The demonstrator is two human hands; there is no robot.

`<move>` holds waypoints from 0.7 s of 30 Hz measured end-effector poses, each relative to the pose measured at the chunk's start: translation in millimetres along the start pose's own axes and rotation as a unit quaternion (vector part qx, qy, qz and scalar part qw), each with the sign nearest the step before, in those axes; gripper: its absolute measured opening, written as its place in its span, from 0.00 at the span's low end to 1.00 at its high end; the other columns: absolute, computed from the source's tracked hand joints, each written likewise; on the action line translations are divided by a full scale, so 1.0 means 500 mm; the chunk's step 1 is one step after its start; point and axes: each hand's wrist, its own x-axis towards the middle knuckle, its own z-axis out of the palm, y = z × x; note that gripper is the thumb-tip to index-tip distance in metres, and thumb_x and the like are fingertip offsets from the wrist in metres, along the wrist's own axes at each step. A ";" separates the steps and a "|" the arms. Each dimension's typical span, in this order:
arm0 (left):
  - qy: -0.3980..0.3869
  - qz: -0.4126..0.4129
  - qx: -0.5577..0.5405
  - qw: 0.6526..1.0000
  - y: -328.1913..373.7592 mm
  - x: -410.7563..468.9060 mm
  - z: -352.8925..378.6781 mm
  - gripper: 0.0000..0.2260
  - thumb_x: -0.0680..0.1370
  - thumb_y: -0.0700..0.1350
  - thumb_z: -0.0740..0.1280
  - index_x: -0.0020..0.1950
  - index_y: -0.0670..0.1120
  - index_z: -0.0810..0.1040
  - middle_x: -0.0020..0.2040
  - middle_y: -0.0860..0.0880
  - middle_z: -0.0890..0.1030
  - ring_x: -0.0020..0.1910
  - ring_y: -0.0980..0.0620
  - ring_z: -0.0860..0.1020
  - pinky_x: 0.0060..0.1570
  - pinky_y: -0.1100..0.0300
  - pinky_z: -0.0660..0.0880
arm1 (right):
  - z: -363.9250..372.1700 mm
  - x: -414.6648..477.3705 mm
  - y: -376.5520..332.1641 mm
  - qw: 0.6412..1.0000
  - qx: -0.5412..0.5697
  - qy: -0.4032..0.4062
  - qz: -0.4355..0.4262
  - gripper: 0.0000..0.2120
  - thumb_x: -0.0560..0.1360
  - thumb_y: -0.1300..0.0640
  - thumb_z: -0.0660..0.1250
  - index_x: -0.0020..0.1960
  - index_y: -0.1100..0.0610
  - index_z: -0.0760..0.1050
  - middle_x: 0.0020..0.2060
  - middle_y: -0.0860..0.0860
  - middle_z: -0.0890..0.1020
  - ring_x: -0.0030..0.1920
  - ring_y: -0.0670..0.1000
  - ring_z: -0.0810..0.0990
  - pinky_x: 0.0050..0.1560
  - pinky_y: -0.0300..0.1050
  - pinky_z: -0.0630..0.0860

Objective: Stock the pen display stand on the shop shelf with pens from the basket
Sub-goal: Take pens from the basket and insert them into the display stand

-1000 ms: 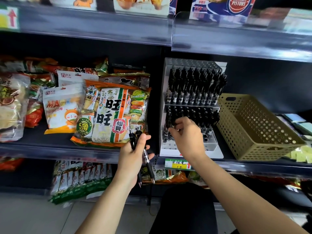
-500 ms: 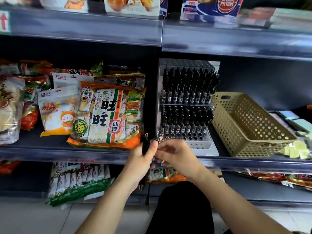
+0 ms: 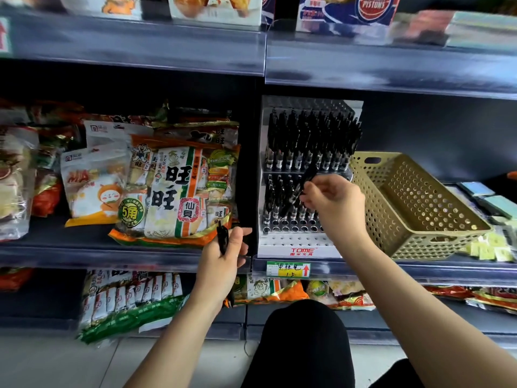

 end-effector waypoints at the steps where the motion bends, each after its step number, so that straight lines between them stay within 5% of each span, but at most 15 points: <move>1: 0.001 0.000 0.003 1.000 0.000 0.000 -0.001 0.13 0.78 0.55 0.59 0.47 0.53 0.81 0.35 0.52 0.77 0.36 0.60 0.77 0.41 0.61 0.78 | 0.007 0.003 0.003 1.000 -0.008 0.006 -0.008 0.01 0.75 0.60 0.67 0.47 0.57 0.77 0.37 0.52 0.83 0.40 0.50 0.83 0.45 0.45 0.81; 9: 0.016 -0.009 0.046 0.999 -0.006 0.003 -0.013 0.18 0.72 0.63 0.58 0.41 0.54 0.82 0.28 0.50 0.67 0.29 0.53 0.69 0.36 0.55 0.67 | 0.047 0.013 0.022 0.991 -0.117 -0.012 -0.063 0.06 0.76 0.58 0.66 0.49 0.59 0.79 0.38 0.50 0.81 0.40 0.47 0.80 0.40 0.33 0.75; 12: 0.021 -0.005 0.056 0.998 -0.010 0.003 -0.017 0.17 0.72 0.64 0.58 0.39 0.57 0.81 0.25 0.56 0.65 0.28 0.53 0.65 0.36 0.56 0.63 | 0.057 0.013 0.038 0.985 -0.158 -0.034 -0.056 0.07 0.76 0.58 0.66 0.50 0.61 0.79 0.38 0.50 0.80 0.38 0.46 0.78 0.40 0.35 0.75; 16: 0.026 -0.003 0.050 0.998 -0.014 0.004 -0.018 0.17 0.74 0.63 0.59 0.40 0.55 0.82 0.27 0.49 0.67 0.33 0.55 0.67 0.38 0.53 0.66 | 0.070 0.006 0.060 0.976 -0.204 -0.062 -0.043 0.07 0.76 0.58 0.65 0.50 0.61 0.79 0.36 0.49 0.79 0.35 0.46 0.76 0.38 0.38 0.75; 21: 0.021 -0.001 0.047 0.999 -0.017 0.007 -0.021 0.17 0.72 0.65 0.59 0.41 0.57 0.82 0.25 0.56 0.63 0.27 0.54 0.63 0.34 0.57 0.60 | 0.082 0.002 0.070 0.973 -0.219 -0.074 -0.025 0.08 0.77 0.59 0.64 0.50 0.61 0.79 0.34 0.49 0.78 0.32 0.45 0.74 0.34 0.37 0.71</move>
